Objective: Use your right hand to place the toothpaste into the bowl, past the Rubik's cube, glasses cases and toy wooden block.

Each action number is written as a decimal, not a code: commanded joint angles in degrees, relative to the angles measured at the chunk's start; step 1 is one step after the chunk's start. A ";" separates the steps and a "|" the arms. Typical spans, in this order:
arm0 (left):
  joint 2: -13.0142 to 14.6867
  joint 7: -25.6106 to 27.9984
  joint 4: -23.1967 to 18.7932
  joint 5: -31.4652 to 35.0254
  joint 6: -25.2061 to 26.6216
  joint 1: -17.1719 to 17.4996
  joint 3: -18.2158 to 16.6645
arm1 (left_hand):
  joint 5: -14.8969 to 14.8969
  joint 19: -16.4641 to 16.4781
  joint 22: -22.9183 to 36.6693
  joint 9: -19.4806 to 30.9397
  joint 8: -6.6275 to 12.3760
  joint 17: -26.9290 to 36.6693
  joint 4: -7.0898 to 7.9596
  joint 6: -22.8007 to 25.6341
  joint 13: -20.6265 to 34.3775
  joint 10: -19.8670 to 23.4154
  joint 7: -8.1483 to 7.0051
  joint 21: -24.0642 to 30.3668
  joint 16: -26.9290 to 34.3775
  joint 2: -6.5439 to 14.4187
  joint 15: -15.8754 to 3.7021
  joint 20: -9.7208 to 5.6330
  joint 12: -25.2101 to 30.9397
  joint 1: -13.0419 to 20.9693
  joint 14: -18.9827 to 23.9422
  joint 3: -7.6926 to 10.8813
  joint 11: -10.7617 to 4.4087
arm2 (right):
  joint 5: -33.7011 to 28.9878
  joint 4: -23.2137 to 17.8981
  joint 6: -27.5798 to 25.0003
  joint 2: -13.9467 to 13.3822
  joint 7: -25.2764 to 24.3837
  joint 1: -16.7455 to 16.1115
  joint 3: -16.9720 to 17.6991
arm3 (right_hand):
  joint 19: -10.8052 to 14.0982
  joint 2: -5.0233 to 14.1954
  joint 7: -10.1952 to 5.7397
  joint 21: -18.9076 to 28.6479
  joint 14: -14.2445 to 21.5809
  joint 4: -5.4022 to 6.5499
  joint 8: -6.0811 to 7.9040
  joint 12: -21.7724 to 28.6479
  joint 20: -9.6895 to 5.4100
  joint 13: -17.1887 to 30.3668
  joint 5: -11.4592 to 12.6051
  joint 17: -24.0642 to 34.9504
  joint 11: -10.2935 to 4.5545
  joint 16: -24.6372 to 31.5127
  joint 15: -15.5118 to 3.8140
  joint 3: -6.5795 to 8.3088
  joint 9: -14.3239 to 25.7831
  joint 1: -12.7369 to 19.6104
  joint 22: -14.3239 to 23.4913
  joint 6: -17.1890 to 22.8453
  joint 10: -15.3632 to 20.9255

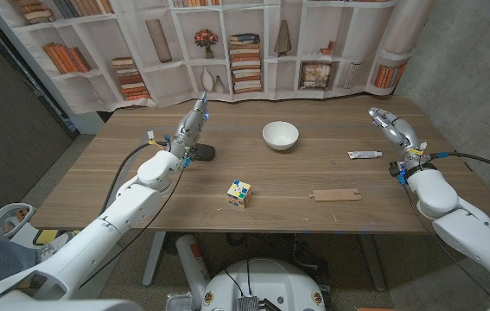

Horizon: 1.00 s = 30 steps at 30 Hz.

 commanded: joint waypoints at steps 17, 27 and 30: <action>0.69 -0.32 -0.29 -0.16 0.32 0.79 -0.06 | 0.28 -9.25 0.18 0.15 0.01 0.14 0.26 -0.69 0.17 -0.77 -0.28 0.26 0.32 0.00 -0.35 -1.24 0.07 0.72 -2.81 -0.59 -0.42 | -8.83 -4.76 -6.57 -1.86 -5.21 -3.07 2.47 | -0.10 0.35 -0.36 -0.69 -1.07 -0.86 -0.16 -0.58 -1.28 0.25 -0.10 0.10 -0.35 -0.26 -0.43 0.37 0.34 1.43 0.20 0.44 -0.02; 0.97 -0.10 -0.65 -0.02 0.51 0.80 -0.19 | 0.30 -9.04 0.18 0.15 -0.04 0.14 0.25 -0.56 0.18 -0.58 -0.29 0.31 0.28 0.05 -0.48 -1.08 0.06 0.78 -2.72 -0.76 -0.59 | -11.93 -5.89 -9.22 -2.70 -6.01 -2.79 1.82 | -0.10 0.53 -0.58 -0.96 -1.09 -1.04 -0.14 -0.68 -1.23 0.26 -0.10 0.10 -0.59 -0.20 -0.55 0.53 0.34 1.66 0.19 0.57 -0.13; 1.19 0.07 -0.97 0.07 0.59 0.98 -0.32 | 0.31 -9.04 0.18 0.15 -0.05 0.14 0.25 -0.54 0.18 -0.57 -0.29 0.30 0.25 0.06 -0.48 -1.09 0.04 0.80 -2.74 -0.80 -0.53 | -12.94 -6.54 -10.06 -2.98 -6.54 -3.07 1.89 | -0.12 0.55 -0.60 -1.04 -1.11 -1.08 -0.15 -0.69 -1.21 0.26 -0.10 0.11 -0.60 -0.20 -0.58 0.56 0.35 1.70 0.19 0.59 -0.10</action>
